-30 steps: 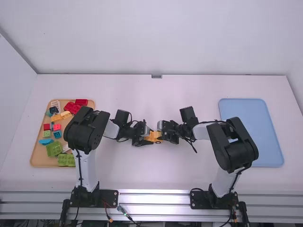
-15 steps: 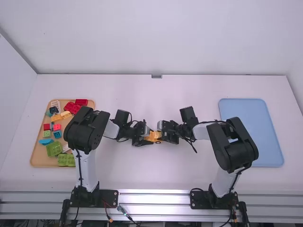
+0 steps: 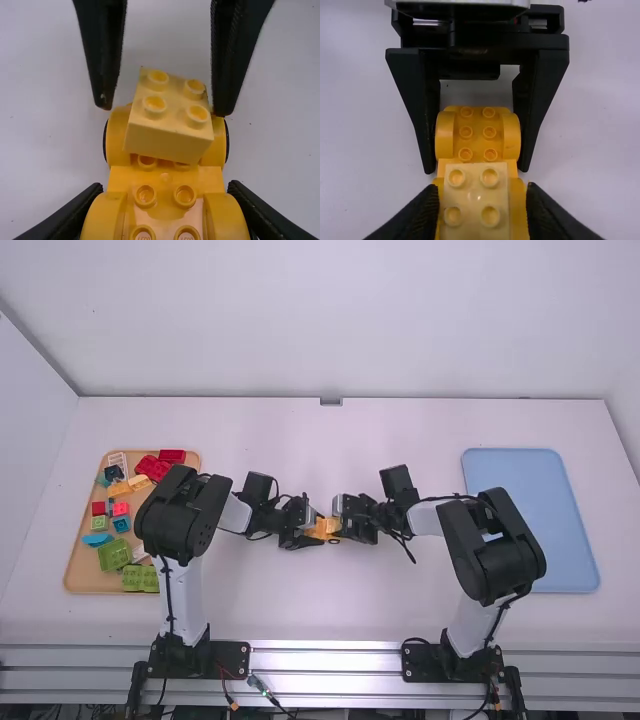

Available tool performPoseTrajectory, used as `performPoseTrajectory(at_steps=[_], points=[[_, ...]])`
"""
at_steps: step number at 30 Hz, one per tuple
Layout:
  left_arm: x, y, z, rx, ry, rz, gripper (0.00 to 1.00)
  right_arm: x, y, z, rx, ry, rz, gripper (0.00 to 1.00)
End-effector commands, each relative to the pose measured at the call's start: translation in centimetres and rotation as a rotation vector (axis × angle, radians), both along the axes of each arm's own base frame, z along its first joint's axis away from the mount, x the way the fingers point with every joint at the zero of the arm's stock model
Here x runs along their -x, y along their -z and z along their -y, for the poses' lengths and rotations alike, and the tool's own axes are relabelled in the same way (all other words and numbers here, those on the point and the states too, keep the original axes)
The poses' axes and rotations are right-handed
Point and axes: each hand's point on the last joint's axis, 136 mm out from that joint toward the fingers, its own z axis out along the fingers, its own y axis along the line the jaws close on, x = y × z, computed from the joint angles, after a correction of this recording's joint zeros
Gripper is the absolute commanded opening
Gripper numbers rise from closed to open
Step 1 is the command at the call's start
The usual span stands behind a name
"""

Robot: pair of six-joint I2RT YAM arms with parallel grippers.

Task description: Assemble lego blocks to make yellow taxi

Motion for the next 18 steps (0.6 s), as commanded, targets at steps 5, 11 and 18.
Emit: performPoseTrajectory(at_steps=[5, 11, 18], points=[[1.08, 2.26, -0.47, -0.060, -0.027, -0.075, 0.54, 0.26, 0.22, -0.11, -0.001, -0.006, -0.021, 0.30], [1.12, 2.29, -0.47, -0.061, -0.026, -0.077, 0.54, 0.35, 0.27, -0.08, 0.001, 0.005, -0.042, 0.30], [1.11, 2.29, -0.48, -0.061, -0.027, -0.078, 0.54, 0.60, 0.41, 0.01, 0.006, 0.000, -0.051, 0.31]])
